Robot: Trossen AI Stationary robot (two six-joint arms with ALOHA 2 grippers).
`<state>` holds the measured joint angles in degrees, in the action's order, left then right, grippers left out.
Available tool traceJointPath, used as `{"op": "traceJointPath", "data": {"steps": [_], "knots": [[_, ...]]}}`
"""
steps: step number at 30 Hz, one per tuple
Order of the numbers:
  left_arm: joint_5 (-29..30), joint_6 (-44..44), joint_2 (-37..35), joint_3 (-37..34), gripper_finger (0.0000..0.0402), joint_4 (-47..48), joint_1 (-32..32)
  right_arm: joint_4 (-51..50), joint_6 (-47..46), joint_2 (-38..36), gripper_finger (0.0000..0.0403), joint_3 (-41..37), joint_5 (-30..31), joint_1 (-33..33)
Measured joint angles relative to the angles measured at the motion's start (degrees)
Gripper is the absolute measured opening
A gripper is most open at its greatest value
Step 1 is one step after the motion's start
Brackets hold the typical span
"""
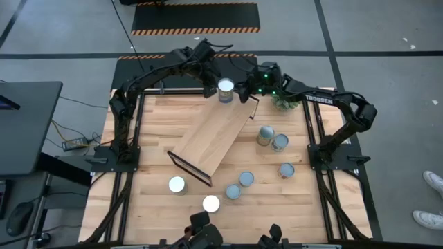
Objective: Pick and place cans onto a shelf
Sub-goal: Put the canned peas on the shelf
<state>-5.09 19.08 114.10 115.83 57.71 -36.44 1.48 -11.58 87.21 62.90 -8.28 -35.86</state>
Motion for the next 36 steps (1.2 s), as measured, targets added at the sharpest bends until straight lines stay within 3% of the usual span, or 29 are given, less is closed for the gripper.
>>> {"op": "traceJointPath", "data": {"steps": [12,16,22,29,36], "knots": [[-2.25,0.1,-0.11,0.0,0.0187,2.16,0.08,5.23,3.05,-0.01,0.0074,-0.01,0.83,-0.61],[2.28,0.18,-0.11,0.0,0.0187,2.12,0.13,-0.25,3.44,-1.13,0.0072,-0.09,2.83,-1.04],[5.32,0.16,-0.11,0.0,0.0187,-0.98,-0.09,-5.88,1.04,-2.07,0.0063,-0.1,-1.45,0.9],[1.2,0.13,-0.11,0.02,0.0187,-1.93,0.14,-4.91,1.74,-2.03,0.0053,-0.05,4.28,3.81],[0.58,0.04,-0.11,0.02,0.0187,-1.08,1.43,-3.55,2.76,-2.03,0.0047,-0.05,4.8,3.11]]}}
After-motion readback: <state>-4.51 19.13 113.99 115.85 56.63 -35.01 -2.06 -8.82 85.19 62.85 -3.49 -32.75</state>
